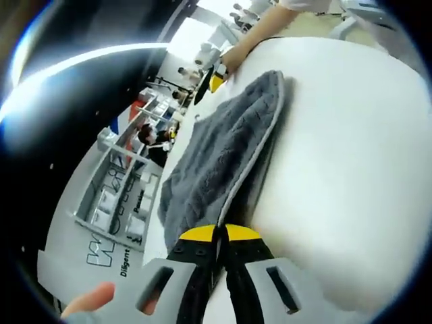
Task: Fold the towel on the table until its edges align and the towel forms a compact rectangular stack.
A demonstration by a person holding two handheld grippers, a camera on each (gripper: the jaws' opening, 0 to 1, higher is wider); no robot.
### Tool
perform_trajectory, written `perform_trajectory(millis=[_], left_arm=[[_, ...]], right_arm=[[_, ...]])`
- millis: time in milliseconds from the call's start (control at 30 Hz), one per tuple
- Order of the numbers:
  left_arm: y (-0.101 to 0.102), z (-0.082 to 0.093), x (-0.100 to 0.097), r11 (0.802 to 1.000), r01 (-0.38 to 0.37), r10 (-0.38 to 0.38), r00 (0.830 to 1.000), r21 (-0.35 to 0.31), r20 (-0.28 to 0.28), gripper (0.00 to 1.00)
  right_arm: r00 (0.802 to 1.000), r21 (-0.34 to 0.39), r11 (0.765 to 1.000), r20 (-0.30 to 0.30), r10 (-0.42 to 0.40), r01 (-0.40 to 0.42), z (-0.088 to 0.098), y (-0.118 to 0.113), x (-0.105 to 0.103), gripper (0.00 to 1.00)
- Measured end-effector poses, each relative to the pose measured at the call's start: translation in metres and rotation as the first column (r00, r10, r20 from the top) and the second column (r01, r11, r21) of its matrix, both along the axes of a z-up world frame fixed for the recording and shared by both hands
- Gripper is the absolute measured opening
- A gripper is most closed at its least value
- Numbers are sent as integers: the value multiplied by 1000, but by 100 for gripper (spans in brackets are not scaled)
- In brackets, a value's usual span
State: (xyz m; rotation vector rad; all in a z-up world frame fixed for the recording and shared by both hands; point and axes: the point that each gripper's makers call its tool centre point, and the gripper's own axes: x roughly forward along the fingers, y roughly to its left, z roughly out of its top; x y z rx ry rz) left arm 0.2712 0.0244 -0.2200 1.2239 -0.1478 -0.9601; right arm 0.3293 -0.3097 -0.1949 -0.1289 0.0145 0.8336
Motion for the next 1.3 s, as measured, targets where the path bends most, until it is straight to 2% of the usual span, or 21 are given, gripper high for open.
perform_trajectory(millis=[133, 433, 700, 767, 933, 1033, 1100, 1133, 1167, 1267, 1300], left_arm=[[1, 1, -5, 1000, 8, -8, 999, -6, -31, 3], [6, -10, -6, 1000, -11, 10, 992, -4, -127, 3], [7, -11, -5, 998, -27, 14, 978, -57, -207, 6], [6, -10, -7, 994, -32, 5, 965, -101, -262, 8], [12, -2, -7, 974, -82, -9, 918, -213, -396, 24], [16, 12, -2, 934, -125, -51, 880, -335, -472, 25], [20, 22, 0, 898, -153, -91, 852, -412, -516, 29], [21, 26, 1, 886, -158, -109, 843, -436, -527, 31], [25, 33, 3, 860, -173, -139, 825, -480, -547, 32], [40, 48, 12, 786, -229, -196, 789, -574, -583, 38], [43, 51, 14, 766, -239, -210, 784, -596, -584, 41]], right_arm=[[1000, 1, 1000, -1, -3, 3, 0, -1, 1, 88], [1000, 2, 1000, -2, -11, 11, 0, -2, 1, 88], [1000, 4, 1000, -3, -11, 11, 0, -2, 1, 88], [1000, 6, 1000, -3, -11, 11, 0, -2, 1, 88], [1000, 10, 1000, -3, -13, 13, 1, -4, 2, 88], [1000, 16, 1000, -4, -15, 15, 1, -5, 2, 88], [1000, 20, 1000, -3, -17, 17, 2, -6, 3, 88], [1000, 22, 1000, -3, -18, 18, 2, -7, 3, 88], [1000, 22, 1000, -3, -19, 19, 2, -7, 3, 88], [1000, 24, 999, -4, -22, 22, 2, -7, 3, 88], [1000, 25, 999, -4, -23, 23, 2, -7, 3, 88]])
